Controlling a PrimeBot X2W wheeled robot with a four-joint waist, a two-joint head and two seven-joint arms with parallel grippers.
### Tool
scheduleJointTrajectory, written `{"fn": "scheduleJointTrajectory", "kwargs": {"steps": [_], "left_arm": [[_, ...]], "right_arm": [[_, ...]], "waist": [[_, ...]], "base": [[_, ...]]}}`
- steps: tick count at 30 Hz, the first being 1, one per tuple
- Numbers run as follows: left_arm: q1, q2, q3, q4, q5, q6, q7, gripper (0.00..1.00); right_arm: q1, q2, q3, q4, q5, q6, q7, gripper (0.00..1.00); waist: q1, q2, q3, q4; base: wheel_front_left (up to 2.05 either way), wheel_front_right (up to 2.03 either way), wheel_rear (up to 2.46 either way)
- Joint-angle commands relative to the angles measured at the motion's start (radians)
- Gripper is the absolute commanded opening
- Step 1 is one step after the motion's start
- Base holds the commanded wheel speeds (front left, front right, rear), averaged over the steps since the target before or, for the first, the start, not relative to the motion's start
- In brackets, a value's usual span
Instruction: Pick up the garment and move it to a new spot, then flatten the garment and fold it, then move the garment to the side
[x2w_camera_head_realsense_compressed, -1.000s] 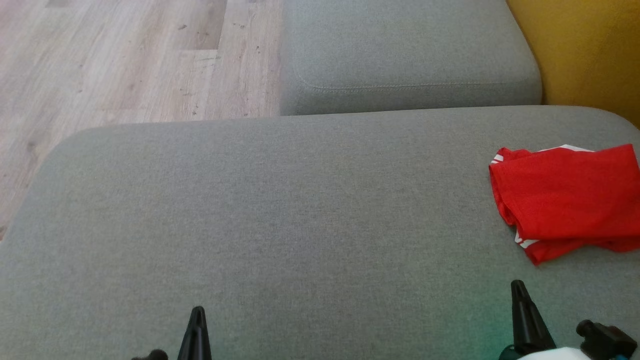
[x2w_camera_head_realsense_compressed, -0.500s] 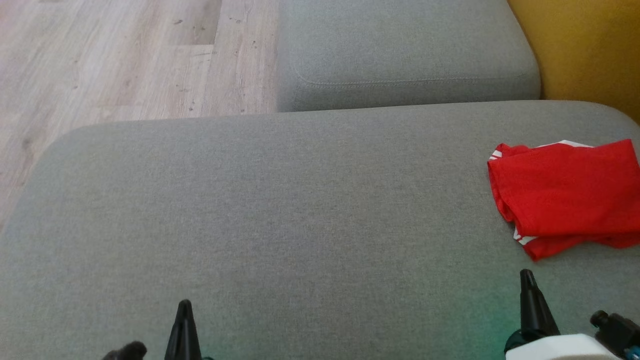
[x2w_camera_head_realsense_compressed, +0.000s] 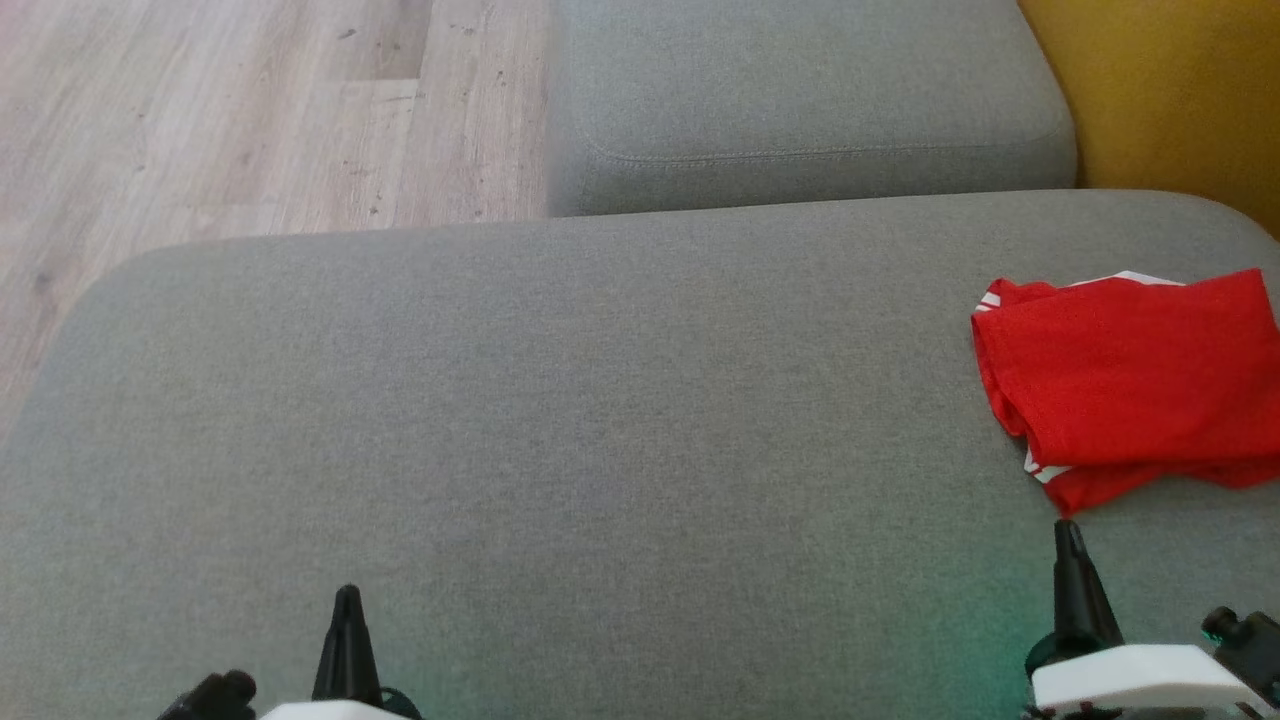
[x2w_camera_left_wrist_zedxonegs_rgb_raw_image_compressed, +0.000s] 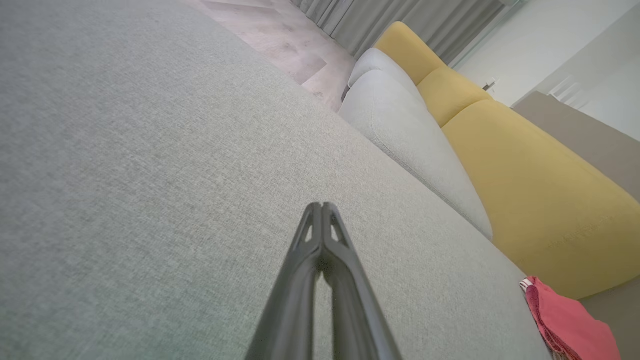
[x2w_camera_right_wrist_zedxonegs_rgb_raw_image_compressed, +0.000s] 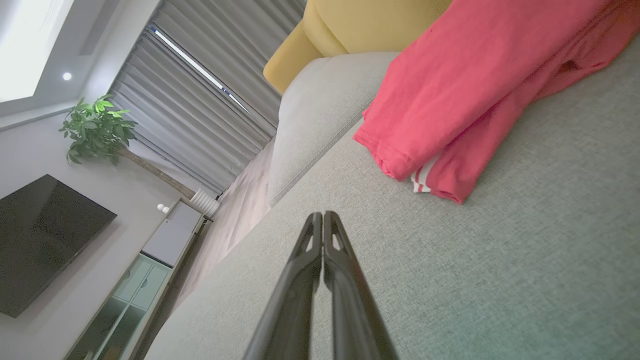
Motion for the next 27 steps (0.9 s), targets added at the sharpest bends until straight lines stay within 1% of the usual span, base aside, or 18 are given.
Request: {"fn": "scheduleJointTrajectory", "kwargs": {"steps": [1,27], "left_arm": [[-0.06,0.01,0.034,-0.025,-0.032,-0.01,0.005,0.0],[-0.127,0.012,0.115,-0.008,-0.333,-0.068,0.074,0.0]], "right_arm": [[-0.053,-0.024,0.0,-0.029,0.033,0.0,0.009,0.0],[-0.123,-0.027,-0.031,-0.017,0.326,0.0,0.079,0.0]], "waist": [[-0.0001,0.0,0.001,-0.001],[-0.0001,0.0,0.023,-0.015]], "base": [[0.0,0.0,0.0],[0.0,0.0,0.0]]}}
